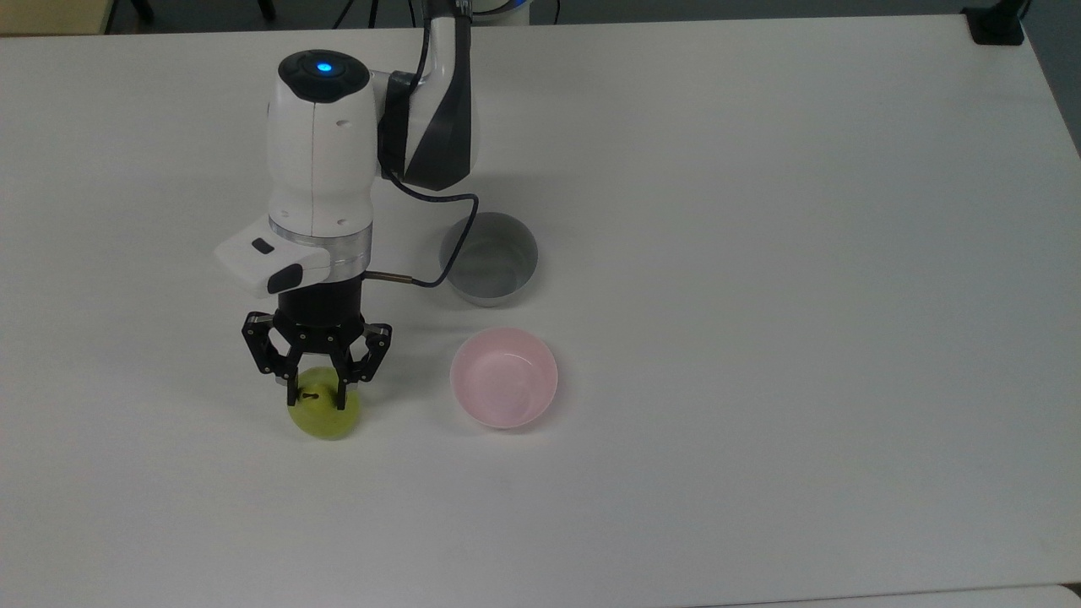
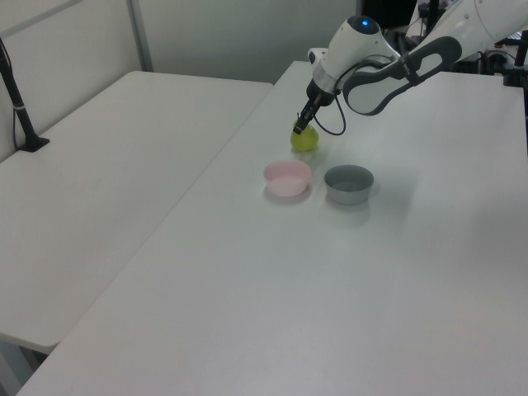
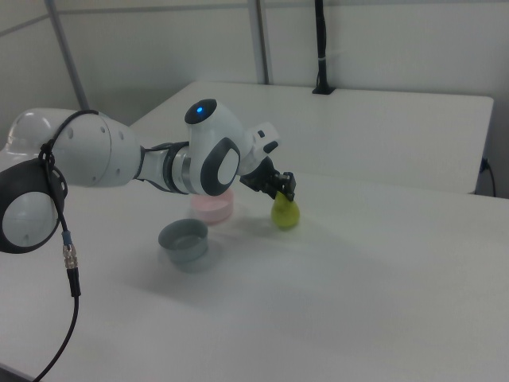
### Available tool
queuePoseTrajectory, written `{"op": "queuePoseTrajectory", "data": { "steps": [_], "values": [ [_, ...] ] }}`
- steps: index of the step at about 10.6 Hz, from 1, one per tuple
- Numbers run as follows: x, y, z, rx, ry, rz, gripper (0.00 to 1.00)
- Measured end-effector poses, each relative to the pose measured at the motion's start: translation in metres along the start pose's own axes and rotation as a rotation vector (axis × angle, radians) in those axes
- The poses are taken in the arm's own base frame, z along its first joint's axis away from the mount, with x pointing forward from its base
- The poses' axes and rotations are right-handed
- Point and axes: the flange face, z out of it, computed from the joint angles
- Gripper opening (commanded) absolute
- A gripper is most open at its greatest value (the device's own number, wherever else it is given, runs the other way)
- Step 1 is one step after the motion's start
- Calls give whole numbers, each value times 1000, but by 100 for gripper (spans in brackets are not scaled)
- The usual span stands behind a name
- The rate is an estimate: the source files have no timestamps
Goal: Place the pear in the bowl
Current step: 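Close the gripper around the green pear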
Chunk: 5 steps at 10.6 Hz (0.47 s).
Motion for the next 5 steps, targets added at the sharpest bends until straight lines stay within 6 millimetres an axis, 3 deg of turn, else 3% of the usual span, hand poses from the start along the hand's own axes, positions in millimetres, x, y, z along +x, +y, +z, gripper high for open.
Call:
{"op": "queuePoseTrajectory", "data": {
  "steps": [5],
  "values": [
    [7, 3, -13, -3, 5, 3, 0]
  ]
}}
